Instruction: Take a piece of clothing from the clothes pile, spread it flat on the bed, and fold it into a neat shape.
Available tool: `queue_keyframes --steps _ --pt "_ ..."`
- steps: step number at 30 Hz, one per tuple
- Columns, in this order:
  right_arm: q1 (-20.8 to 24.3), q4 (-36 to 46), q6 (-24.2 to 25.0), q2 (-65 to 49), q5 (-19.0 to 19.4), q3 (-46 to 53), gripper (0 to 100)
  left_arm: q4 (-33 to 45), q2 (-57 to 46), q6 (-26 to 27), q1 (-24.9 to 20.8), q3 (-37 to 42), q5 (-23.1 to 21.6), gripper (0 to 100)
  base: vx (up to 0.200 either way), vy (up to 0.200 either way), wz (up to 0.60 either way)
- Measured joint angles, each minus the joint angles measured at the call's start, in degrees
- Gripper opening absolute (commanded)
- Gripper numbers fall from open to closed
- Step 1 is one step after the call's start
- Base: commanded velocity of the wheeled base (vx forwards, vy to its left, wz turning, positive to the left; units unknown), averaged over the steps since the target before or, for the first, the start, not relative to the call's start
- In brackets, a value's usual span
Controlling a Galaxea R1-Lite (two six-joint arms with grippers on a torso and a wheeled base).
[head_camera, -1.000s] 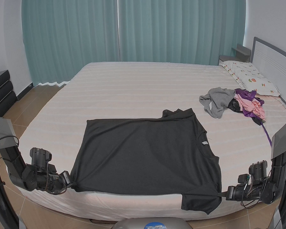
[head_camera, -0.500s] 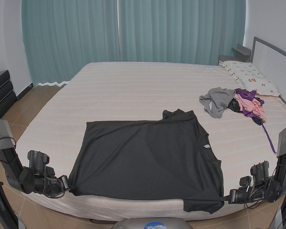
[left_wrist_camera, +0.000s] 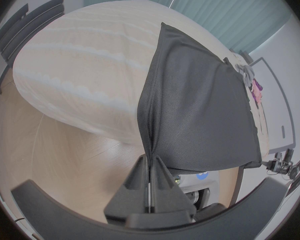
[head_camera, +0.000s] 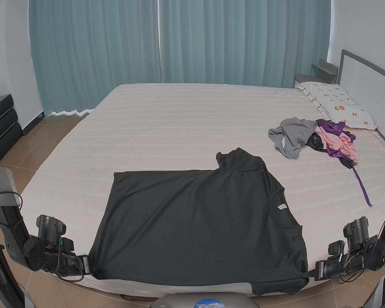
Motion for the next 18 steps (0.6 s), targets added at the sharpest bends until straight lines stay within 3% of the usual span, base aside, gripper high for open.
queue_keyframes --steps 18 --pt "0.5 11.5 -1.9 -8.2 -1.9 0.0 0 0.1 -2.7 7.3 -0.9 5.9 2.8 0 0.000 0.000 0.00"
